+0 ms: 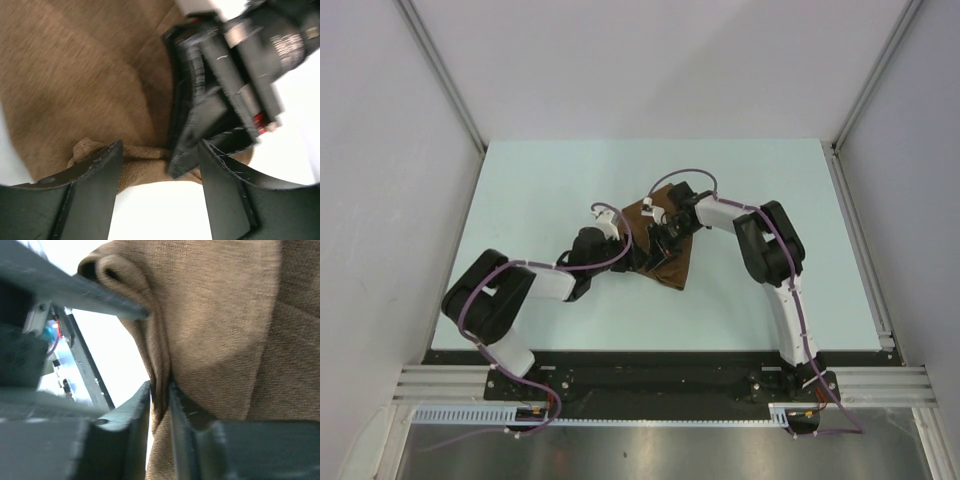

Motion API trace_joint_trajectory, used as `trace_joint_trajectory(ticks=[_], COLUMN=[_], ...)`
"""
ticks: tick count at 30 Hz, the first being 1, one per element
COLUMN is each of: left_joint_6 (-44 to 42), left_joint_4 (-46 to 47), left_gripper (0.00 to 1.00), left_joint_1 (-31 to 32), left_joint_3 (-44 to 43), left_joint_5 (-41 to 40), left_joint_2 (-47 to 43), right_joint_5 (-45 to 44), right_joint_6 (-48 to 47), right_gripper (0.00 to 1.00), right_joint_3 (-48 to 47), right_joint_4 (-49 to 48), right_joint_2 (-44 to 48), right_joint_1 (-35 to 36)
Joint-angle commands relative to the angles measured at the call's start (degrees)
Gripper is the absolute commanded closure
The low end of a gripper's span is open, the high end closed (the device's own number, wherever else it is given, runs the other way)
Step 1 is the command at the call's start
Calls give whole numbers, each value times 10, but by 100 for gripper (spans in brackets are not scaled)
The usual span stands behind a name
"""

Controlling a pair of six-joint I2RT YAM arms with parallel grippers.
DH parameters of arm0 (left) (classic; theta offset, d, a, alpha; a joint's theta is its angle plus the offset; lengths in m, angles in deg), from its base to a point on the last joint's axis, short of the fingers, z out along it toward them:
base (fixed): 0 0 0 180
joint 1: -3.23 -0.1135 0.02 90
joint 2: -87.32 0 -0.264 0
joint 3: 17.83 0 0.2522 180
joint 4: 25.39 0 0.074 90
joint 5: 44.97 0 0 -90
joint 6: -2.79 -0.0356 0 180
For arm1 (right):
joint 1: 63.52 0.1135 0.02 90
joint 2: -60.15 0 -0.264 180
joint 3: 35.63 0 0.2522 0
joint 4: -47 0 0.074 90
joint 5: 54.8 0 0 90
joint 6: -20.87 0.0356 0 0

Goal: Fold the napkin, place the utensils inside, and roll it up
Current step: Roll the napkin with the utensil

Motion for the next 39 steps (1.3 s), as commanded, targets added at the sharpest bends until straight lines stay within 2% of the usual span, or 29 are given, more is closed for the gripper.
trace_joint_trajectory(ticks=[1,4,13,20,26,30,34,39], left_joint_6=[-14,-9,13,13,34,39,25,16], left_joint_4=[24,28,49,45,48,25,-51,-141], left_gripper=[34,35,36,37,36,33,24,21], left_joint_1=[-14,-29,-48,-55,-56,-56,-56,-71], left_joint_3=[17,19,9,9,25,32,33,4], left_joint_5=[-39,-26,25,38,61,78,64,31], left_joint_2=[10,25,70,70,20,-43,-131,-159], right_joint_5=[-75,-70,-102,-88,-120,-178,-187,-218], right_joint_6=[11,17,37,27,36,55,76,65], right_gripper=[67,57,43,39,39,39,39,39], right_joint_3=[37,67,201,241,260,284,299,291], right_joint_4=[-78,-107,-218,-246,-267,-310,-363,-371], right_joint_2=[21,41,175,223,264,311,323,292], right_joint_1=[-26,-34,-60,-57,-42,-34,-28,6])
